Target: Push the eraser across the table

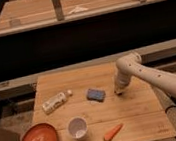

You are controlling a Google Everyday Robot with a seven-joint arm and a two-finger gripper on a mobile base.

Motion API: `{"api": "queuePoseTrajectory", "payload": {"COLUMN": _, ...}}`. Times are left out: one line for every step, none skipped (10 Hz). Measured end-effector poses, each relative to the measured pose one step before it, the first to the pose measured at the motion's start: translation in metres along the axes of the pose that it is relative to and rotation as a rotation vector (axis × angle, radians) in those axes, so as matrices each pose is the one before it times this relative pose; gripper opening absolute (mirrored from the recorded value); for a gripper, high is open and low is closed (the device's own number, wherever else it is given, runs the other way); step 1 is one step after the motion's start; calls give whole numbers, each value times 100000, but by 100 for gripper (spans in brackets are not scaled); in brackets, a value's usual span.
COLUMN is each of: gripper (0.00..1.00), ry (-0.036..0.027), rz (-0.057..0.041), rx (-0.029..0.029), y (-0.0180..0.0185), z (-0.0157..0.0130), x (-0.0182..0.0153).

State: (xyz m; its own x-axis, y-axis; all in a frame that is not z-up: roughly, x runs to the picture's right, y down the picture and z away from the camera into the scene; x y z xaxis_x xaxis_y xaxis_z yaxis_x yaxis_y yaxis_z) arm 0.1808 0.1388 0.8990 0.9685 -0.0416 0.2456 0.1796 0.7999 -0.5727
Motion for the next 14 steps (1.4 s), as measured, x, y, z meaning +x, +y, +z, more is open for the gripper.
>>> {"api": "queuePoseTrajectory", "payload": {"gripper": 0, "ry": 22, "rz": -11, "rx": -56, "y": 14, "z": -32, "x": 1}}
{"api": "queuePoseTrajectory", "payload": {"gripper": 0, "ry": -126, "rz": 72, "rx": 74, "y": -99, "z": 119, "x": -42}}
{"api": "queuePoseTrajectory", "payload": {"gripper": 0, "ry": 218, "rz": 66, "rx": 551, "y": -317, "z": 230, "x": -196}}
{"api": "queuePoseTrajectory", "payload": {"gripper": 0, "ry": 22, "rz": 43, "rx": 49, "y": -15, "z": -91, "x": -5}}
{"api": "queuePoseTrajectory", "payload": {"gripper": 0, "ry": 213, "rz": -90, "rx": -114, "y": 25, "z": -159, "x": 19}}
{"api": "queuePoseTrajectory", "payload": {"gripper": 0, "ry": -80, "rz": 97, "rx": -49, "y": 17, "z": -42, "x": -18}}
{"api": "queuePoseTrajectory", "payload": {"gripper": 0, "ry": -57, "rz": 48, "rx": -34, "y": -46, "z": 54, "x": -57}}
{"api": "queuePoseTrajectory", "payload": {"gripper": 0, "ry": 206, "rz": 109, "rx": 523, "y": -310, "z": 210, "x": -285}}
{"api": "queuePoseTrajectory", "payload": {"gripper": 0, "ry": -59, "rz": 73, "rx": 97, "y": -61, "z": 57, "x": -138}}
{"api": "queuePoseTrajectory", "payload": {"gripper": 0, "ry": -13, "rz": -21, "rx": -48, "y": 6, "z": -87, "x": -29}}
{"api": "queuePoseTrajectory", "payload": {"gripper": 0, "ry": -18, "rz": 8, "rx": -28, "y": 11, "z": -47, "x": -6}}
{"api": "queuePoseTrajectory", "payload": {"gripper": 0, "ry": 269, "rz": -16, "rx": 99, "y": -70, "z": 61, "x": -95}}
{"api": "queuePoseTrajectory", "payload": {"gripper": 0, "ry": 216, "rz": 10, "rx": 316, "y": -252, "z": 115, "x": -366}}
{"api": "queuePoseTrajectory", "payload": {"gripper": 0, "ry": 5, "rz": -324, "rx": 155, "y": -275, "z": 157, "x": -602}}
